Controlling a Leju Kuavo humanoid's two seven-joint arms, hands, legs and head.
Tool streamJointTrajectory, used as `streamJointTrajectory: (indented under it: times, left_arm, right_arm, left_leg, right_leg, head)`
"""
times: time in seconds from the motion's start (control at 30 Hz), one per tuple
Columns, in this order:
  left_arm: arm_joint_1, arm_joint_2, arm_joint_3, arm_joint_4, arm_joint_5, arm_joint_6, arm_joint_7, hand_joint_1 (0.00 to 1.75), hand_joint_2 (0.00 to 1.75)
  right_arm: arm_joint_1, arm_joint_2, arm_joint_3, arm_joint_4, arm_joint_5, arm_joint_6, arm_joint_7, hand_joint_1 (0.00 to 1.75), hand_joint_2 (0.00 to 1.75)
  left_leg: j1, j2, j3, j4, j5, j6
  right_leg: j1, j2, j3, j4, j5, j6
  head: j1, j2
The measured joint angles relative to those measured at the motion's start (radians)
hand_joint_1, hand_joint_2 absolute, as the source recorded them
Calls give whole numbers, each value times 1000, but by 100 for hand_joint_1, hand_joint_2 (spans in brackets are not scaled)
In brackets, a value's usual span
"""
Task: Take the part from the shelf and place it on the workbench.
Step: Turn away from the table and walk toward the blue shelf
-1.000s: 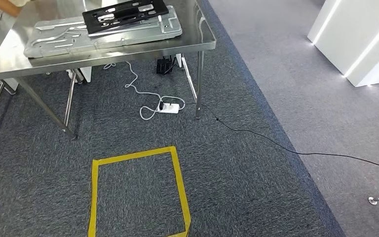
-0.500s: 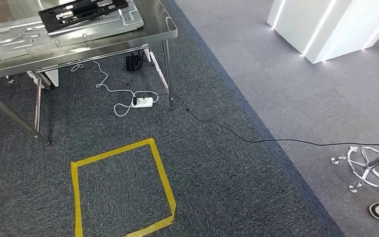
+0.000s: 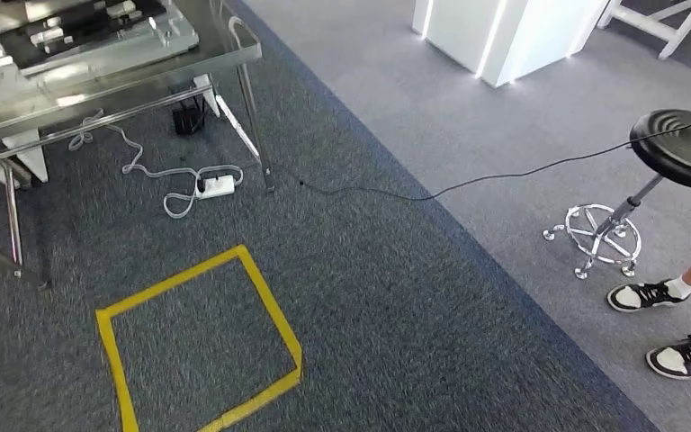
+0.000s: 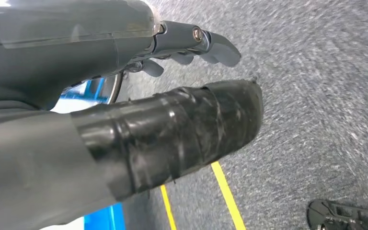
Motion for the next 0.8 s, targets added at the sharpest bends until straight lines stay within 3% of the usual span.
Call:
streamJointTrajectory:
  times: [0.07, 0.1, 0.13, 0.2, 0.23, 0.27, 0.3, 0.33, 0.4, 0.47, 0.5, 0.53, 0.6, 0.63, 0.67, 0.73, 0.77, 0.8]
  left_arm:
    - [-1, 0, 0, 0, 4, 0, 4, 0, 0]
    - [-1, 0, 0, 0, 7, 0, 6, 0, 0]
    - [0, 0, 0, 0, 10, 0, 7, 0, 0]
    - [4, 0, 0, 0, 15, 1, 9, 0, 0]
    - [8, 0, 0, 0, 17, 1, 9, 0, 0]
    - [10, 0, 0, 0, 18, 2, 8, 0, 0]
    - [12, 0, 0, 0, 18, 4, 5, 0, 0]
    - [13, 0, 0, 0, 19, 8, -1, 0, 0]
    - [13, 0, 0, 0, 19, 18, -15, 0, 0]
    - [14, 0, 0, 0, 20, 25, -26, 0, 0]
    - [15, 0, 0, 0, 20, 26, -28, 0, 0]
    - [16, 0, 0, 0, 20, 27, -30, 0, 0]
    - [17, 0, 1, 1, 21, 27, -30, 0, 0]
    - [17, 0, 1, 1, 23, 28, -30, 0, 0]
    - [17, 0, 1, 2, 26, 29, -31, 0, 0]
    - [20, 0, 2, 2, 33, 31, -41, 0, 0]
    - [22, 0, 2, 2, 35, 31, -50, 0, 0]
    - [23, 0, 2, 2, 37, 31, -58, 0, 0]
  right_arm:
    - [3, 0, -4, 0, -4, 8, 5, 0, 0]
    - [4, 0, -7, 0, -7, 14, 7, 0, 0]
    - [4, 0, -10, 0, -10, 20, 8, 0, 0]
    - [3, 1, -14, -1, -14, 32, 10, 0, 0]
    - [3, 0, -17, -2, -16, 38, 11, 0, 0]
    - [4, 0, -19, -3, -16, 45, 11, 0, 0]
    - [6, 0, -22, -4, -16, 52, 12, 0, 0]
    - [7, 0, -24, -5, -16, 59, 13, 0, 0]
    - [10, 1, -28, -6, -16, 71, 14, 0, 0]
    - [9, 2, -31, -6, -16, 79, 14, 0, 0]
    - [9, 2, -33, -6, -16, 82, 14, 0, 0]
    - [9, 3, -35, -7, -16, 84, 14, 0, 0]
    - [15, 2, -37, -7, -16, 87, 14, 0, 0]
    - [17, 2, -38, -7, -16, 88, 14, 0, 0]
    - [18, 1, -39, -7, -16, 90, 14, 0, 0]
    - [15, 0, -41, -7, -16, 99, 14, 0, 0]
    - [14, 0, -42, -7, -16, 103, 14, 0, 0]
    - [15, 0, -42, -7, -16, 107, 13, 0, 0]
  left_leg:
    - [4, 17, -6, 4, 13, -12]
    - [8, 4, -11, 11, 4, -20]
    - [10, -20, -18, 29, -24, -27]
    - [15, -85, -37, 115, -126, -37]
    - [16, -102, -46, 173, -172, -39]
    - [17, -110, -48, 222, -196, -40]
    - [17, -113, -39, 250, -194, -40]
    - [17, -115, -18, 246, -171, -39]
    - [17, -138, 71, 148, -119, -32]
    - [15, -182, 168, 6, -121, -21]
    - [14, -197, 194, -40, -133, -17]
    - [11, -196, 202, -59, -138, -14]
    - [12, -171, 190, -65, -122, -5]
    - [12, -156, 182, -68, -110, 3]
    - [14, -141, 171, -72, -98, 12]
    - [11, -113, 146, -73, -79, 22]
    - [9, -98, 133, -72, -70, 24]
    - [8, -82, 119, -71, -62, 22]
  right_leg:
    - [3, 11, -5, -27, 1, -20]
    - [3, 19, -15, -30, 13, -29]
    - [1, 26, -26, -33, 26, -38]
    - [0, 41, -56, -34, 54, -49]
    - [1, 51, -75, -32, 68, -51]
    - [2, 62, -95, -29, 81, -51]
    - [2, 74, -116, -25, 95, -50]
    - [2, 85, -136, -20, 107, -48]
    - [-1, 109, -175, -6, 130, -41]
    - [-1, 131, -202, 6, 151, -30]
    - [-2, 141, -210, 7, 163, -24]
    - [-1, 151, -214, 5, 175, -16]
    - [-2, 164, -221, 0, 189, -4]
    - [-1, 154, -229, 13, 171, -1]
    - [-1, 136, -242, 45, 132, -1]
    - [-1, 94, -271, 158, 27, -1]
    - [-2, 85, -282, 221, -1, 2]
    - [-3, 79, -286, 272, 3, 5]
  head:
    - [0, 0]
    - [0, 0]
    - [0, 0]
    - [-1, 0]
    - [-1, 0]
    - [-1, 0]
    - [-1, 0]
    - [-1, 0]
    - [-1, 0]
    - [-1, 0]
    - [-1, 0]
    - [-1, 0]
    - [0, 0]
    - [1, 0]
    - [2, 0]
    - [4, 0]
    - [4, 0]
    - [4, 0]
